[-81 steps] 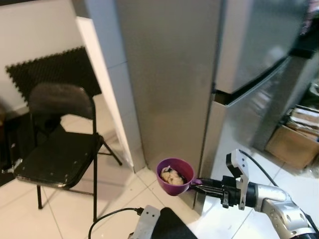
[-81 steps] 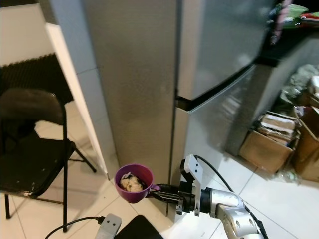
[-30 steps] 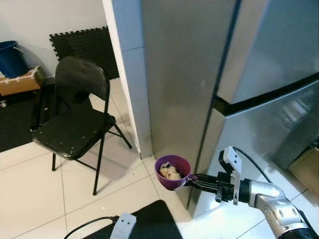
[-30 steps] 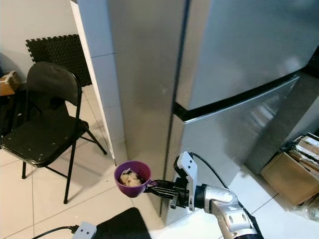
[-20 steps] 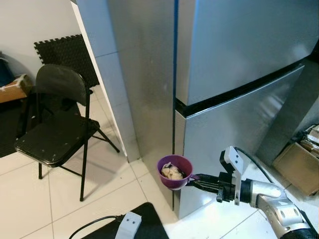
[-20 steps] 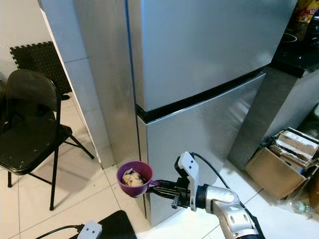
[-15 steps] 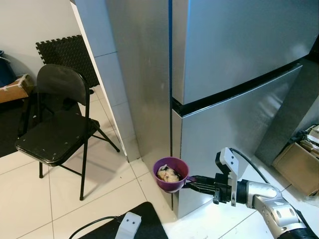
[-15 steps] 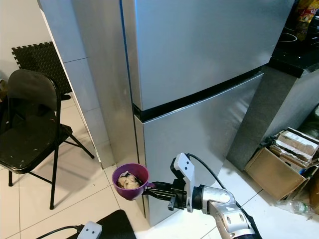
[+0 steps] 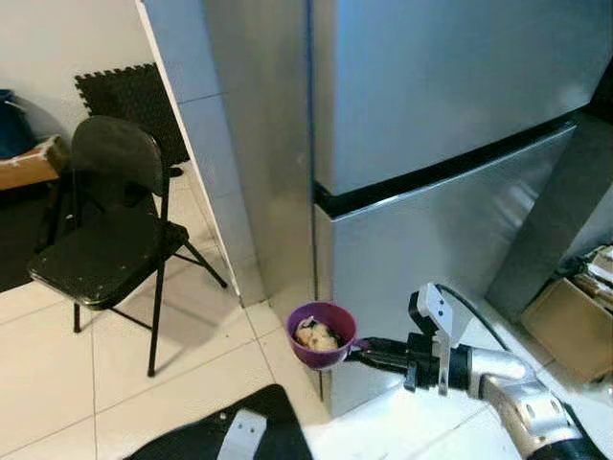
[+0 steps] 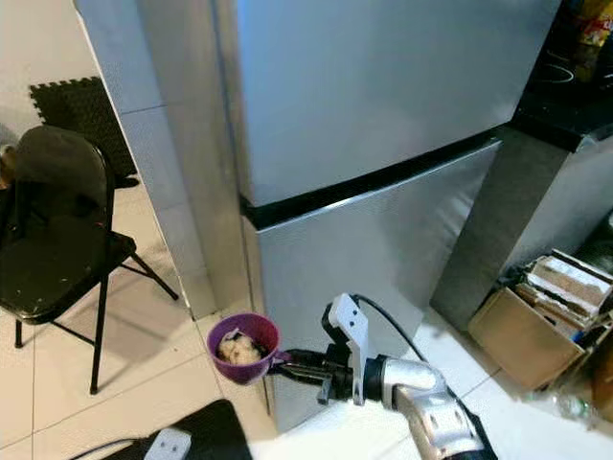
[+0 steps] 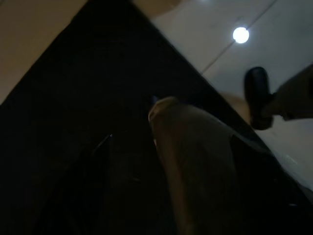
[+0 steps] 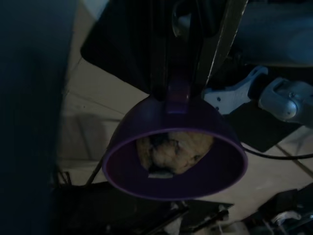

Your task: Restocking fridge

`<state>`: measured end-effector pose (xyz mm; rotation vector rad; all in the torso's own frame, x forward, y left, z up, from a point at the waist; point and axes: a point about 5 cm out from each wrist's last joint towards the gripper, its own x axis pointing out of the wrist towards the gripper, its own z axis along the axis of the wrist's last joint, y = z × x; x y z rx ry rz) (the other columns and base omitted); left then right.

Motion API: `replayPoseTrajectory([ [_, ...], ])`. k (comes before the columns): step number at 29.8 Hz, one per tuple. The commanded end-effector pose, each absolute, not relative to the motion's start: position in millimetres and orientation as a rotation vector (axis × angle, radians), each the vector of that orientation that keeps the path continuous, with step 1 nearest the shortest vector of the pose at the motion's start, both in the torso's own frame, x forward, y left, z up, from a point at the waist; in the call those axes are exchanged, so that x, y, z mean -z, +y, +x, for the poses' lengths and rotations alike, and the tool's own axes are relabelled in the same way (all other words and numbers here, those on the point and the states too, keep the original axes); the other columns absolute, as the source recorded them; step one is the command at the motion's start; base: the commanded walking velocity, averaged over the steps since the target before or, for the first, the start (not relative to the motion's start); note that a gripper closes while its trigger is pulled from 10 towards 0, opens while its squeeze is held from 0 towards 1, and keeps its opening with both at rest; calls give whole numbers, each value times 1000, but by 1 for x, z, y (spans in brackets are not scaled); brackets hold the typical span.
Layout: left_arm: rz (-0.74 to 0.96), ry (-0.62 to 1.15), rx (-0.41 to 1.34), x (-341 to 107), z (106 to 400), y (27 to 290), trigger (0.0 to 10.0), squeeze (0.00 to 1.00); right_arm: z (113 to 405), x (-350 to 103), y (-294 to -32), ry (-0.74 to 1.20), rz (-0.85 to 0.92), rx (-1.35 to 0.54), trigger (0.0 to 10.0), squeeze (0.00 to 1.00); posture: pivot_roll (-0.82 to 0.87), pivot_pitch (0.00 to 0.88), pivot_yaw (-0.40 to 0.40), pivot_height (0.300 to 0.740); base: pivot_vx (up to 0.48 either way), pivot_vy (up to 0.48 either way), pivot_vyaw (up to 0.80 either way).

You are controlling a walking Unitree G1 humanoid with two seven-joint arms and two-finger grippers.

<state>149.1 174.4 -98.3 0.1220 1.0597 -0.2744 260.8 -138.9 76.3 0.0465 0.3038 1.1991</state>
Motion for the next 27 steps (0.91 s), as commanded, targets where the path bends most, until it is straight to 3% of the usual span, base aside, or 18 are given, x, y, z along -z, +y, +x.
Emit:
replayPoseTrajectory([
  [1,122,1056,241,98,149,181,10000,0,261,-79,-136,283,57,-1213,10000,0,-35,0,16,740,0,0,0],
  [7,58,984,98,89,159,208,10000,0,253,-81,-135,295,93,-1272,10000,0,-34,0,19,740,0,0,0],
  [15,55,863,33,72,184,229,10000,0,241,-84,-137,309,119,-1352,10000,0,-39,0,27,740,0,0,0],
  [21,4,622,-33,35,227,255,10000,0,234,-81,-143,335,117,-1369,10000,0,-40,0,28,740,0,0,0],
  [23,-28,495,21,13,249,261,10000,0,232,-81,-143,346,121,-1380,10000,0,-40,0,28,740,0,0,0],
  [27,-27,423,67,-2,262,263,10000,0,230,-80,-143,354,122,-1390,10000,0,-38,0,27,740,0,0,0],
])
